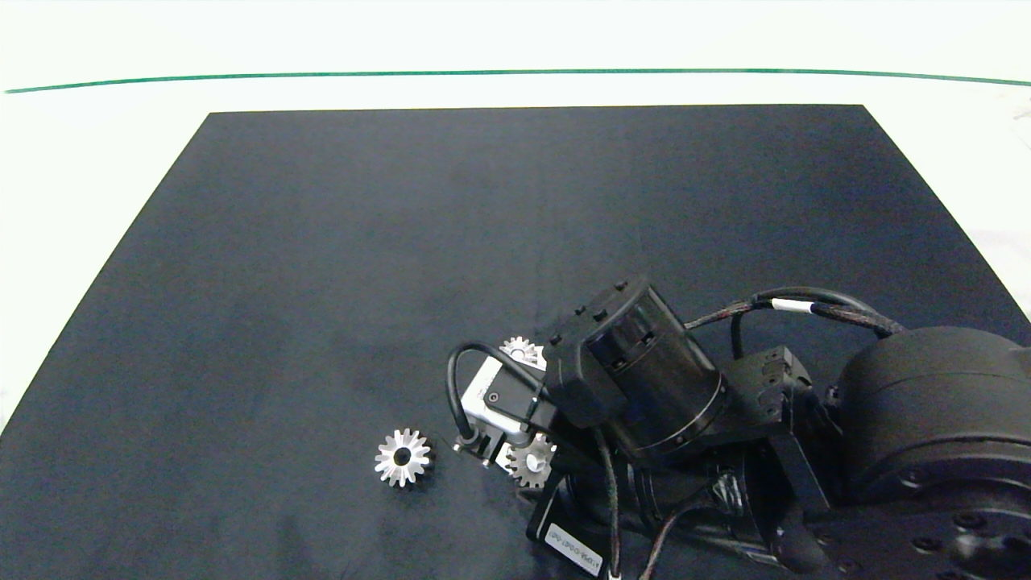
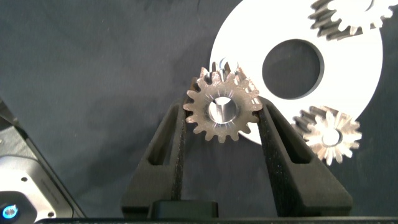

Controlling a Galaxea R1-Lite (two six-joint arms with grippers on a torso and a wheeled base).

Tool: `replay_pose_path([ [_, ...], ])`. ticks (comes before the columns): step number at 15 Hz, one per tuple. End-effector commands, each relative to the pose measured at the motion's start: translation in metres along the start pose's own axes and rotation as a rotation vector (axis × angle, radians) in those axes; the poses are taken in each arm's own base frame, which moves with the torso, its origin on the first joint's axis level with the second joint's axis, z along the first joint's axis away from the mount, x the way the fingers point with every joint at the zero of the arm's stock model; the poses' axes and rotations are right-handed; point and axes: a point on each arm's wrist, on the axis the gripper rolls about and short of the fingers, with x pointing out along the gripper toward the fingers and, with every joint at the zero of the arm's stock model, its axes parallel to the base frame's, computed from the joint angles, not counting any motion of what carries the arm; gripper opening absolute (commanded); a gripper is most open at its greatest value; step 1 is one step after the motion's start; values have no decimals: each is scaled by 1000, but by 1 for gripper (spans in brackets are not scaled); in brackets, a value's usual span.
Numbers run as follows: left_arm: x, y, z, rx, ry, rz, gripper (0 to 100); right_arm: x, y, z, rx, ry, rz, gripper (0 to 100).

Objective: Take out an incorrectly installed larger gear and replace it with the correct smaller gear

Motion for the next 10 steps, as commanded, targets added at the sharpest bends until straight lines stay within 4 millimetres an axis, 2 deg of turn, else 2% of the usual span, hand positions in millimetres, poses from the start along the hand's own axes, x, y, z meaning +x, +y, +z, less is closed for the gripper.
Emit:
replay_pose_path([
  [1, 1, 0, 0, 3, 7, 2, 100, 7, 1, 3, -3, 9, 0, 25],
  [10, 0, 0, 0, 7, 4, 2, 100, 12, -2, 4, 3, 15, -6, 25],
])
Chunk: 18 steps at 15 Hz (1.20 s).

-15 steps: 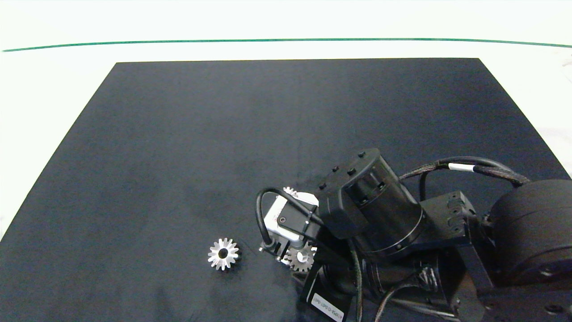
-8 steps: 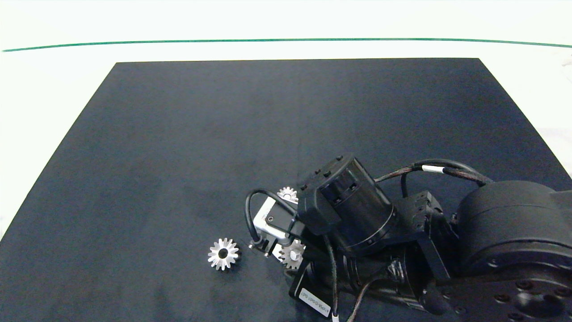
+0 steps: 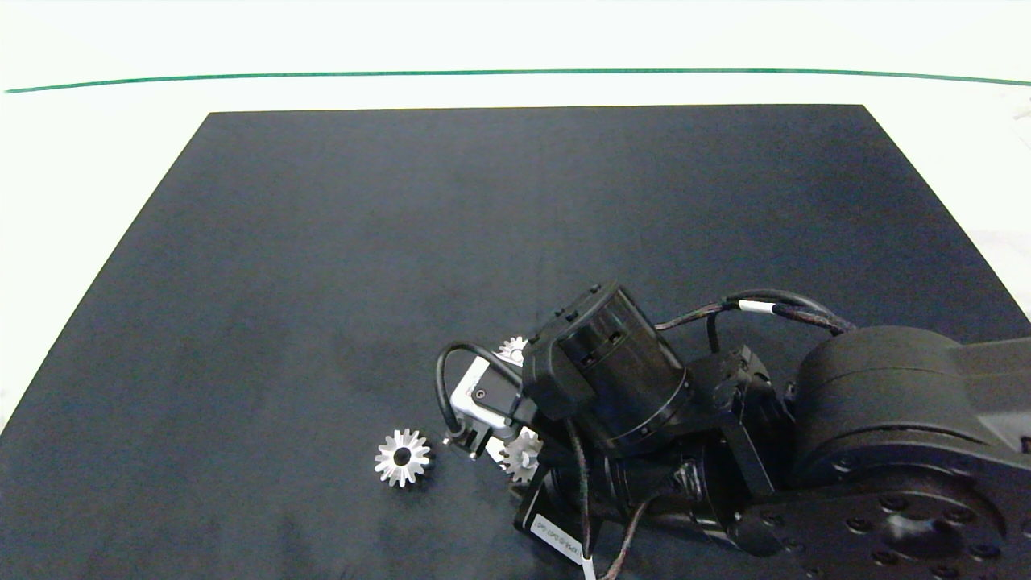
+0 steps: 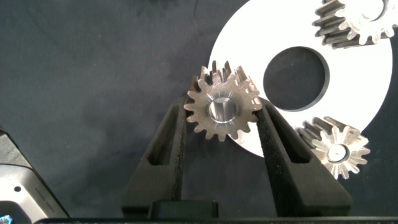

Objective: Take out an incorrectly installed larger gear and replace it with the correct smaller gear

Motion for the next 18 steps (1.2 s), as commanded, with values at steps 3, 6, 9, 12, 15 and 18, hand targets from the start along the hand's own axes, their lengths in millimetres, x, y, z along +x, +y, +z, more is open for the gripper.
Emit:
replay_pose_path([
  [3, 0, 0, -1, 3, 7, 2, 100, 1, -1, 0, 1, 3, -2, 25],
  [6, 0, 0, 0, 2, 5, 2, 100, 6, -2, -1, 7, 14, -3, 25],
  [9, 0, 0, -1, 3, 7, 2, 100, 7, -4, -2, 14, 18, -8, 25],
  [12, 0, 0, -1, 3, 7, 2, 100, 7, -5, -2, 17, 18, -8, 25],
  [15, 0, 0, -1, 3, 7, 2, 100, 7, -4, -1, 16, 15, -8, 25],
  [18, 0, 0, -1, 3, 7, 2, 100, 6, -5, 2, 18, 3, -10, 25],
])
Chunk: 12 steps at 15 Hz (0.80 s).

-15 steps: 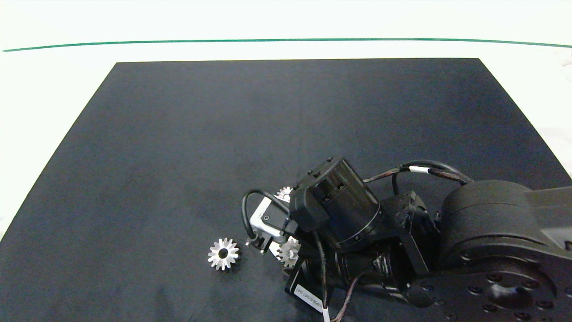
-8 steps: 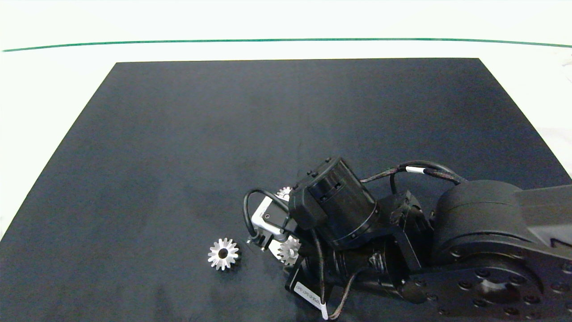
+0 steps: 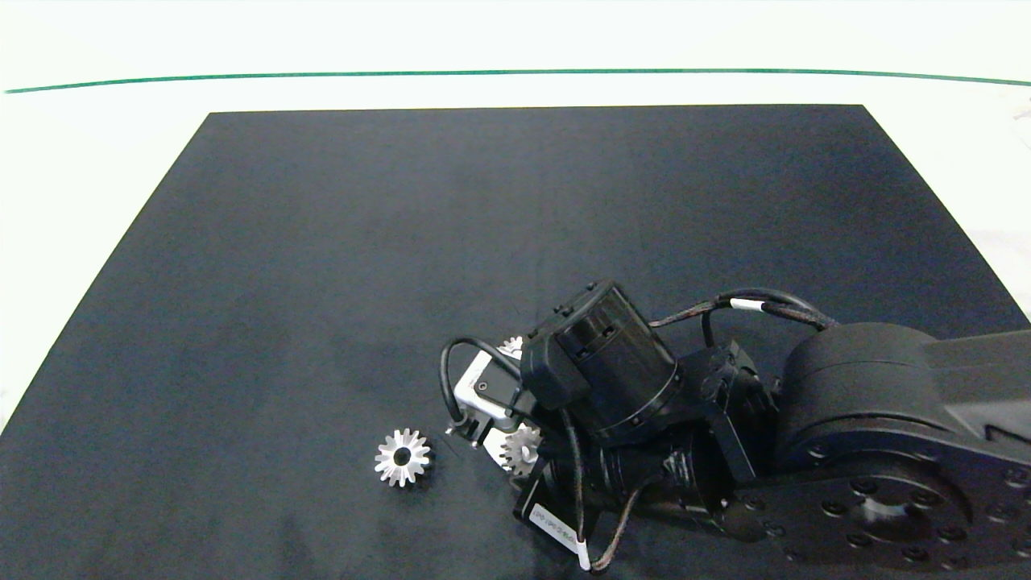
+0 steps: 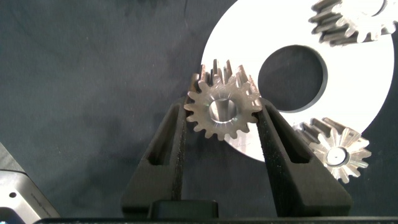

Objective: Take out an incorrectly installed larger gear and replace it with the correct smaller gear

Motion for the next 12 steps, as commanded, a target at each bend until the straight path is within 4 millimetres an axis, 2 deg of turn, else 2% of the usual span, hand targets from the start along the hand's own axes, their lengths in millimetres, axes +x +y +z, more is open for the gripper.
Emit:
replay_pose_path([
  [1, 0, 0, 0, 3, 6, 2, 100, 2, 1, 2, -3, 0, 0, 25],
  [12, 0, 0, -1, 4, 6, 2, 100, 7, 4, 2, -2, 7, 5, 25],
])
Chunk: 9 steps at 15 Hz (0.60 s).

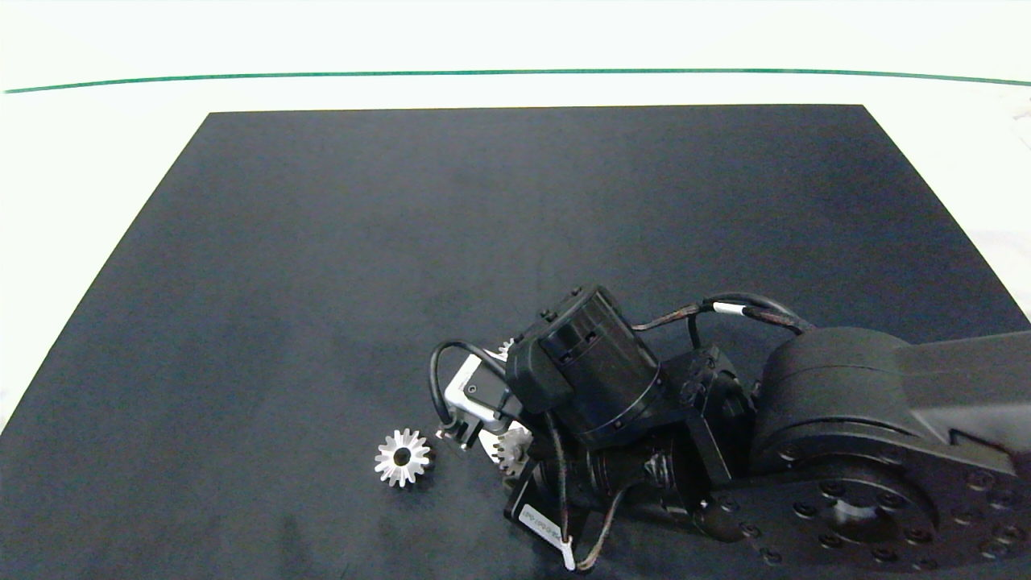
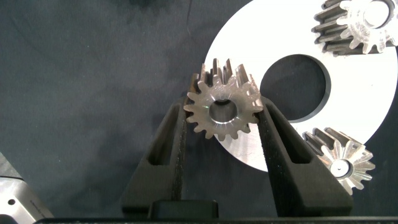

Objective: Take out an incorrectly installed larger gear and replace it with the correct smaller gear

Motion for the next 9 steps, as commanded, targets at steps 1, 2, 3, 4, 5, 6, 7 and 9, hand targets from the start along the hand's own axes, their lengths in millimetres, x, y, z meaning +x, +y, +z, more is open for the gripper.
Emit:
replay_pose_path([
  [1, 0, 0, -1, 3, 7, 1, 100, -1, 0, 0, 1, 0, -1, 25],
  [2, 1, 0, -1, 4, 8, 1, 100, 0, 0, 0, 0, 1, -1, 25],
  [3, 0, 0, -1, 3, 7, 1, 100, -1, 0, 0, -1, 0, -1, 25],
  [4, 1, 0, -1, 4, 10, 1, 100, -1, 0, 0, -2, 0, -1, 25],
  [5, 1, 0, -1, 6, 10, 1, 100, -1, 0, 0, -6, 3, -2, 25],
  [6, 1, 0, -1, 6, 10, 1, 100, -1, 0, 0, -8, 4, -1, 25],
  [7, 1, 0, -1, 7, 10, 1, 100, -1, 0, 0, -8, 4, -1, 25],
  [9, 1, 0, -1, 12, 11, 1, 100, 0, 0, -1, -14, 17, 2, 25],
])
